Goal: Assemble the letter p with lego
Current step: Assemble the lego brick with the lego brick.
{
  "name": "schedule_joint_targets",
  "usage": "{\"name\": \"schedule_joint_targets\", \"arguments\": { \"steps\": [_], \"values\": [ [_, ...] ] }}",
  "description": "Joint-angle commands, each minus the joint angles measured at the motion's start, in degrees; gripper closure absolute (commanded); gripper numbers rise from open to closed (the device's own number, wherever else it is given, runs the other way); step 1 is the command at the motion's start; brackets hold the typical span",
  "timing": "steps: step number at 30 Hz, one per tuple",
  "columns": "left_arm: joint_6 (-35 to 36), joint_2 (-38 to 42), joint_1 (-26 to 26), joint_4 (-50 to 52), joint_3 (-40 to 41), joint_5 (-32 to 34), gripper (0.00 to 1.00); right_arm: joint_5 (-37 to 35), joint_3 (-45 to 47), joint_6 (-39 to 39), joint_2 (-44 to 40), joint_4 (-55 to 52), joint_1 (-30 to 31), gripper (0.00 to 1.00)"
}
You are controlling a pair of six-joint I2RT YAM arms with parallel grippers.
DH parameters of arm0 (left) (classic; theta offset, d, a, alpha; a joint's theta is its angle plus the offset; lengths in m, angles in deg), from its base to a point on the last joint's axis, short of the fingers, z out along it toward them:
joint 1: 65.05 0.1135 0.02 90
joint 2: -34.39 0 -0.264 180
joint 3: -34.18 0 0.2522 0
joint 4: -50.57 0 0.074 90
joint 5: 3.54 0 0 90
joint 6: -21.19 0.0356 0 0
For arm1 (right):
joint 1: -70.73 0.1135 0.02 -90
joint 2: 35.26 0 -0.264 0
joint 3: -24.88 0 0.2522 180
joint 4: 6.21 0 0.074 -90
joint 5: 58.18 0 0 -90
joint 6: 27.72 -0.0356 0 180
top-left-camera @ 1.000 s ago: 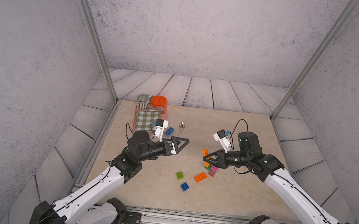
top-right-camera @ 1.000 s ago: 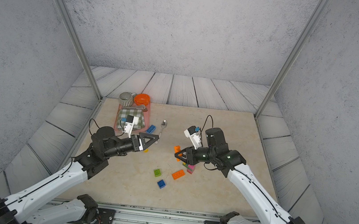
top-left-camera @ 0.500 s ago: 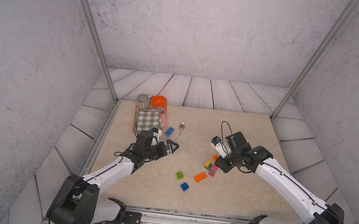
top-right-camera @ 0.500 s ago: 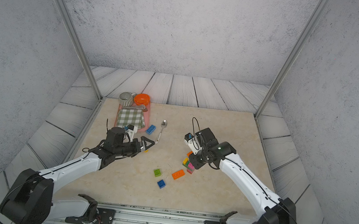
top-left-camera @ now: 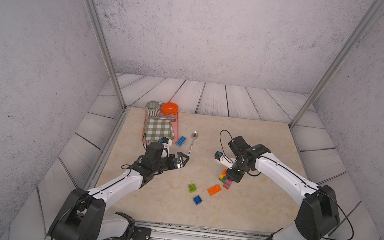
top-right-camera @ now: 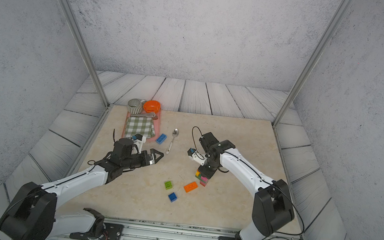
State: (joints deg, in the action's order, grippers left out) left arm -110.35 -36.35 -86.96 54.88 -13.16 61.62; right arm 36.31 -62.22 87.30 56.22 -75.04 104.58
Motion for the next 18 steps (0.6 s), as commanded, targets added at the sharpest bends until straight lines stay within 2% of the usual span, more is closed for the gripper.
{"name": "schedule_joint_targets", "arguments": {
  "steps": [1,18],
  "values": [
    [1.4,0.3,0.0,0.1,-0.2,0.5,0.01,-0.3,-1.2,2.2,1.1,-0.5,0.3,1.0],
    [1.7,-0.5,0.0,0.1,-0.5,0.3,0.01,-1.1,-3.9,2.9,7.3,-2.0,0.3,1.0]
  ]
}}
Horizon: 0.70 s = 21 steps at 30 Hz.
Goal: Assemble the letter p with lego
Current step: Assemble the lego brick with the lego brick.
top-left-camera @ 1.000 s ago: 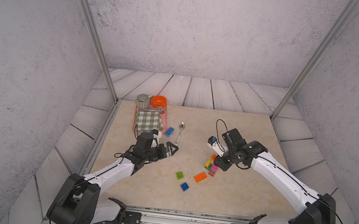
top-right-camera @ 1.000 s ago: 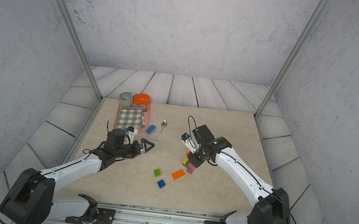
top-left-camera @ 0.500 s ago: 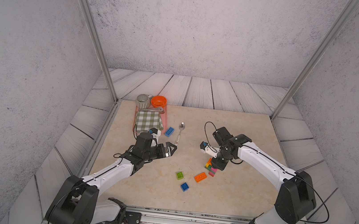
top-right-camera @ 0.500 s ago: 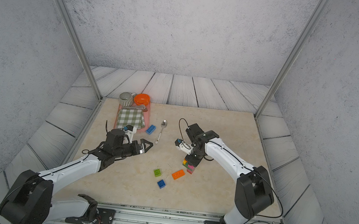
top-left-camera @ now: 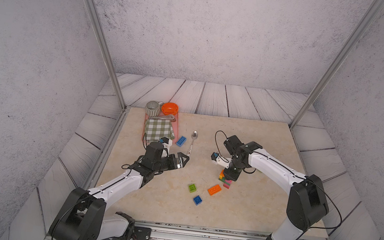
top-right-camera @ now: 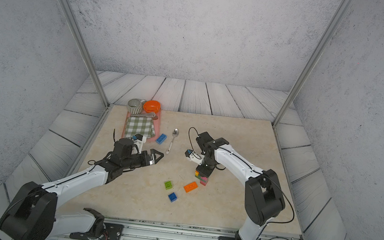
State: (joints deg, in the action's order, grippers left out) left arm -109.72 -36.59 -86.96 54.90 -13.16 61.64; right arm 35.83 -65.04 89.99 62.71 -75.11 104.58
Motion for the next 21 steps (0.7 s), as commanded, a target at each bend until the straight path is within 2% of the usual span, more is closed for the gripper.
{"name": "schedule_joint_targets", "arguments": {
  "steps": [1,21],
  "values": [
    [1.2,-0.2,0.0,0.2,-0.5,0.3,0.01,-0.7,-1.0,0.3,0.9,-2.3,0.2,1.0],
    [1.3,-0.1,0.0,0.1,-0.4,0.3,0.01,2.3,1.5,4.6,-2.4,-3.3,0.3,1.0]
  ]
}}
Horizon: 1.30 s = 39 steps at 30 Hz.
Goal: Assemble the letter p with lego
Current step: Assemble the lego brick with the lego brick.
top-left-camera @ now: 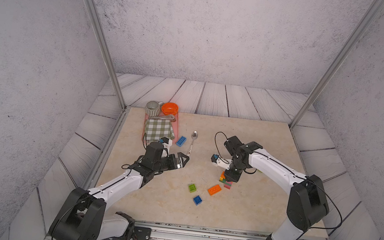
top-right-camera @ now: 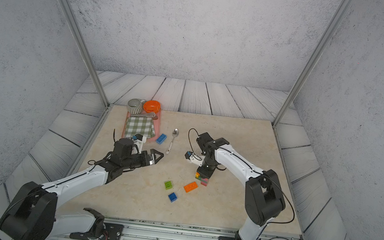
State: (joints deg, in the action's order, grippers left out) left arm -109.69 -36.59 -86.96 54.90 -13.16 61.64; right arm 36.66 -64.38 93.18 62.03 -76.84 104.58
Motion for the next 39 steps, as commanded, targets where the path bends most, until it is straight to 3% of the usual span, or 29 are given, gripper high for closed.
{"name": "schedule_joint_targets", "arguments": {
  "steps": [1,15,39],
  "values": [
    [1.2,0.0,0.0,0.1,-0.4,0.3,0.01,1.6,1.0,1.7,-1.9,-1.6,0.3,1.0],
    [1.3,0.0,0.0,0.1,-0.4,0.3,0.02,3.4,2.2,3.9,-4.2,-1.1,0.3,1.0],
    [1.4,0.7,0.0,0.3,-0.4,0.3,0.03,-0.1,1.9,4.8,-0.6,-0.2,-0.4,1.0]
  ]
}}
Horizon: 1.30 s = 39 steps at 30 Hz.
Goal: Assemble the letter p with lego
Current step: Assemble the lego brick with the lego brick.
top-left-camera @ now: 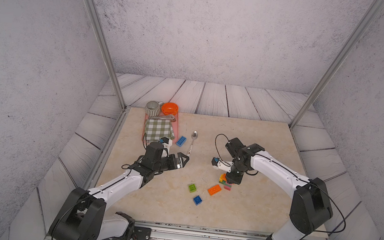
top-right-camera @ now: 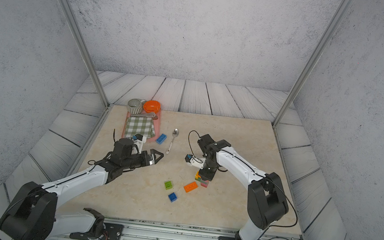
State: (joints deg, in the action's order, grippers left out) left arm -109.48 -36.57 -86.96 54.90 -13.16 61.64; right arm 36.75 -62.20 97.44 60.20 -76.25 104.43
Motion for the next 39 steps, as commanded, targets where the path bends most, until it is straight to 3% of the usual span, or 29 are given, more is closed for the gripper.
{"name": "schedule_joint_targets", "arguments": {
  "steps": [1,39],
  "values": [
    [1.2,0.7,0.0,0.4,-0.3,0.3,0.02,-0.2,-0.4,0.5,1.3,-0.8,-0.2,1.0],
    [1.3,0.7,0.0,0.2,-0.3,0.1,0.03,0.7,0.6,-0.5,0.2,-1.2,-0.2,0.98]
  ]
}}
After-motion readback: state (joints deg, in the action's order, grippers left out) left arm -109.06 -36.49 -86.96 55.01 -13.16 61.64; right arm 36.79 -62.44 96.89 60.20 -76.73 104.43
